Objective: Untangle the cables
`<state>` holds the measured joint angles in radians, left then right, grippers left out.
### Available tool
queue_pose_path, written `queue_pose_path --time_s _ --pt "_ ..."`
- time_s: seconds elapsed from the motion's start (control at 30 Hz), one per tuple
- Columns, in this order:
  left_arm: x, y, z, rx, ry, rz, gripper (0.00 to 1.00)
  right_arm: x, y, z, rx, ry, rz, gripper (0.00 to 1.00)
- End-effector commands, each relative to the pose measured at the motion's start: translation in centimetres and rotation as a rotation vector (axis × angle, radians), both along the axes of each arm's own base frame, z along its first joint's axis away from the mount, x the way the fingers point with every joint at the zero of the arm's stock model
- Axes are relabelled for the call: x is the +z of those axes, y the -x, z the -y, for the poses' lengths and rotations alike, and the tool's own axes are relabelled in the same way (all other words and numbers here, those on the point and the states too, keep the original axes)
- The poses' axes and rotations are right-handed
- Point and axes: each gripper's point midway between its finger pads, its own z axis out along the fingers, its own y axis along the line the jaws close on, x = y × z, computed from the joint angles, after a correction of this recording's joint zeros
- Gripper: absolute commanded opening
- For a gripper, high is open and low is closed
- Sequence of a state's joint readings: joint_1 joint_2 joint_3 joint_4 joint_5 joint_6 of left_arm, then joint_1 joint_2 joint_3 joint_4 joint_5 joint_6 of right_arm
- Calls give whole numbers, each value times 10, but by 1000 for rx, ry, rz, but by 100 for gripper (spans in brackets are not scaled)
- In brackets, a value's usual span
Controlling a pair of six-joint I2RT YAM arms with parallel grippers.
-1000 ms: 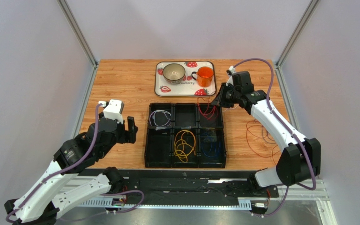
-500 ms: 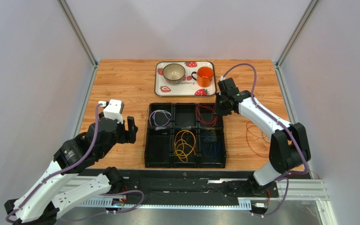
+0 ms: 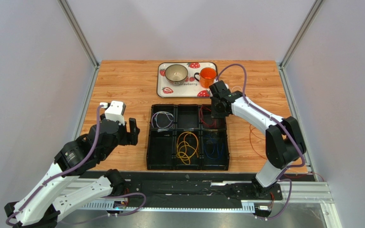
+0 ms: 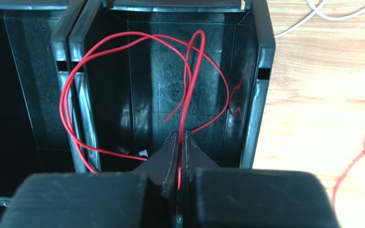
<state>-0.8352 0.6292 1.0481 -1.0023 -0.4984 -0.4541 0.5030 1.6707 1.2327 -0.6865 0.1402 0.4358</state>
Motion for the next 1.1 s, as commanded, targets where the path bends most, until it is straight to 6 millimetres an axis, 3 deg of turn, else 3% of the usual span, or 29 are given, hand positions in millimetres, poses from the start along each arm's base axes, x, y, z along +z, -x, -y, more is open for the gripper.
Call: queue_pose_path --time_s 0.0,0.1,0.13,0.43,0.5,0.57,0.73,0.77,0.8,0.87,1.07 --pt "6 -2 1 -7 10 25 81 27 -11 -1 7 54 75 14" --pt "6 -2 1 -7 9 23 81 39 -10 -2 17 67 97 36" --pt "6 -3 2 -7 10 24 81 42 -9 -3 22 68 103 39" --pt "7 -2 2 -10 12 26 81 86 6 11 -13 61 180 52" --pt "7 -2 2 -14 14 27 81 105 11 26 -68 68 240 53" --pt "6 -2 6 -32 17 27 81 107 19 51 -151 132 274 55" --pt "-1 -5 20 -83 -7 -13 80 114 58 120 -490 181 358 77" --pt "-1 -6 22 -89 -9 -17 79 104 68 136 -550 229 366 83" --pt "-4 -6 24 -94 -21 -31 79 101 75 146 -594 234 370 99" --pt "-6 -6 26 -100 -24 -39 78 89 97 170 -737 224 357 100" --pt "-5 -4 27 -114 -9 -34 78 57 134 222 -998 253 304 100"
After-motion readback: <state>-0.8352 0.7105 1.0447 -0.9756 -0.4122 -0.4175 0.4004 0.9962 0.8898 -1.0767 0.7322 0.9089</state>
